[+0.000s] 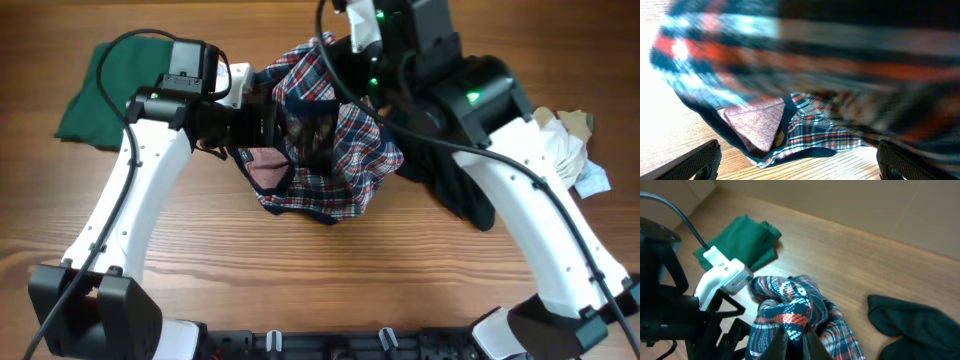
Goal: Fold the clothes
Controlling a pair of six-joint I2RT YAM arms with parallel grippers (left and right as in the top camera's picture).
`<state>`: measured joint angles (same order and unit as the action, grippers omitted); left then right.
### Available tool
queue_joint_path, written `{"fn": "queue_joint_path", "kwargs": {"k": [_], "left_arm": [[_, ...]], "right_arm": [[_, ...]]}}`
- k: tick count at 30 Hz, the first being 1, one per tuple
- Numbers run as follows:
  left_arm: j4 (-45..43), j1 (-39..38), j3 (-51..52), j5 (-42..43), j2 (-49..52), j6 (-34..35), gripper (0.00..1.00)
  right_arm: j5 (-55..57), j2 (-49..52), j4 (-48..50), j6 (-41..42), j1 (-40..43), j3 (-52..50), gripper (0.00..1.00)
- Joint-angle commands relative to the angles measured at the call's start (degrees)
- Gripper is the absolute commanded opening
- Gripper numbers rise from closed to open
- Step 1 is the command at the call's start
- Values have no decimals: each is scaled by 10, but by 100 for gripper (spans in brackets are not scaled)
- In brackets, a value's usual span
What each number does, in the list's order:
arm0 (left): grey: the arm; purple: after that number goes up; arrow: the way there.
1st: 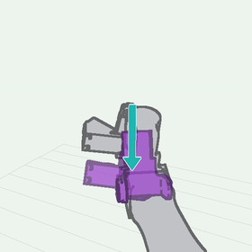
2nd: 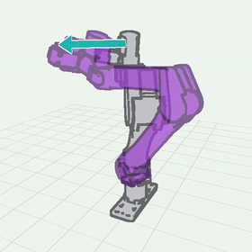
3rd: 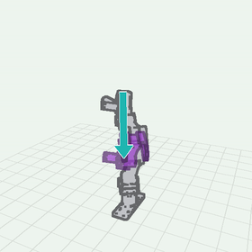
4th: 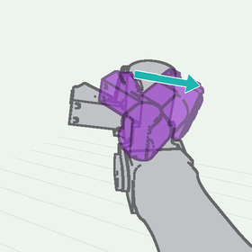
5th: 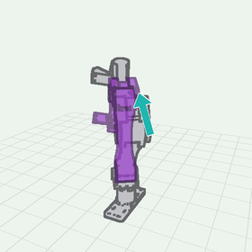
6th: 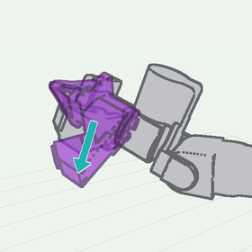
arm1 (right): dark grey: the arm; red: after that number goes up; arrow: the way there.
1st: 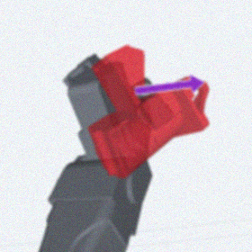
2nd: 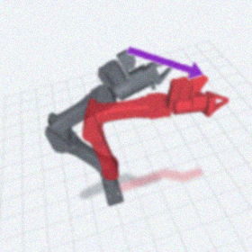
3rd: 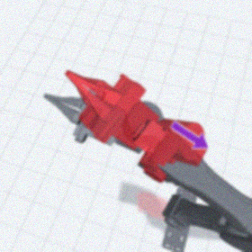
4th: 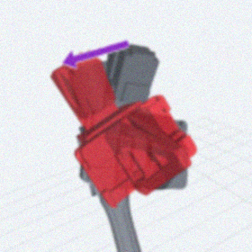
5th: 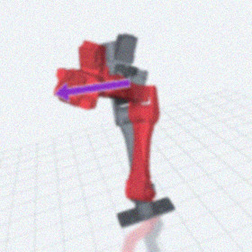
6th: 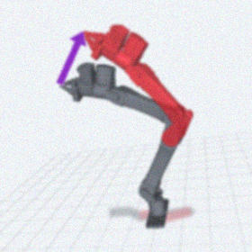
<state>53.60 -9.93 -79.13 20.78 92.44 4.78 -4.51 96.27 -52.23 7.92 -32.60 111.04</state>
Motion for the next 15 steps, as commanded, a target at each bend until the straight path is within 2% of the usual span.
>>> {"fn": "queue_joint_path", "kwargs": {"k": [1,2,7,11,15], "left_arm": [[1,5,-7,-5,-10,1,100],[1,5,-7,-5,-10,1,100],[0,5,-7,-5,-10,1,100],[0,5,-7,-5,-10,2,100],[1,5,-7,-5,-10,2,100]], "right_arm": [[7,12,5,11,-2,3,92],[18,10,3,11,2,3,99],[43,0,-40,40,83,2,100],[42,50,-92,41,148,-2,100],[5,153,-131,25,175,-2,92]]}}
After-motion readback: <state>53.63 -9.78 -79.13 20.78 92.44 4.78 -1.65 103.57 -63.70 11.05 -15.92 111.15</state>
